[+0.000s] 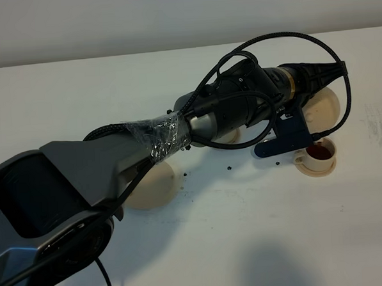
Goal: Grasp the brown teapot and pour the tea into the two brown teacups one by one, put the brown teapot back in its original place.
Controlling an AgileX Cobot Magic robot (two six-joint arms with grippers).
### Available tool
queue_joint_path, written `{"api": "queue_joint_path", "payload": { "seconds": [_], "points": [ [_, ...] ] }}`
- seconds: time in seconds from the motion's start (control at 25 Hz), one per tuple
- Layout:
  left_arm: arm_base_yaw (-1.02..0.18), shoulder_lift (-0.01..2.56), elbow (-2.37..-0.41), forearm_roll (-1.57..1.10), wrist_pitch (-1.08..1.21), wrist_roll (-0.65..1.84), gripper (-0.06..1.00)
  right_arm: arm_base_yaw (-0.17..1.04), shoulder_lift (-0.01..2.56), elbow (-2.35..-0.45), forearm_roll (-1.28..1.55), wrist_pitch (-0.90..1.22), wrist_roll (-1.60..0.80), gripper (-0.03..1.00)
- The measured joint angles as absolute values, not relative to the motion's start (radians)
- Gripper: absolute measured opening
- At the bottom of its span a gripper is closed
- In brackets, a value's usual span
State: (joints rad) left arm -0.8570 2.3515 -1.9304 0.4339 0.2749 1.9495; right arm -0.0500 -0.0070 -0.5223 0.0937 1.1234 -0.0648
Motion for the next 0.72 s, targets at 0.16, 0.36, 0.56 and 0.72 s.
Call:
{"api": "queue_joint_path", "payload": {
  "seconds": [0.16, 0.36, 0.56, 0.72],
  "points": [
    [-0.857, 2.351, -1.93, 0.449, 0.252, 1.95, 0.09, -0.05, -0.007, -0.522, 0.094, 1.123, -0.065, 0.57],
    [-0.857, 2.351, -1.929, 0.456, 0.232, 1.95, 0.09, -0.05, -0.007, -0.521, 0.094, 1.123, -0.065, 0.57],
    [-0.857, 2.351, -1.929, 0.471, 0.225, 1.95, 0.09, -0.05, -0.007, -0.521, 0.094, 1.123, -0.065, 0.57],
    [-0.86, 2.351, -1.929, 0.48, 0.224, 1.95, 0.09, -0.05, -0.007, -0.521, 0.094, 1.123, -0.065, 0.57]
  ]
}}
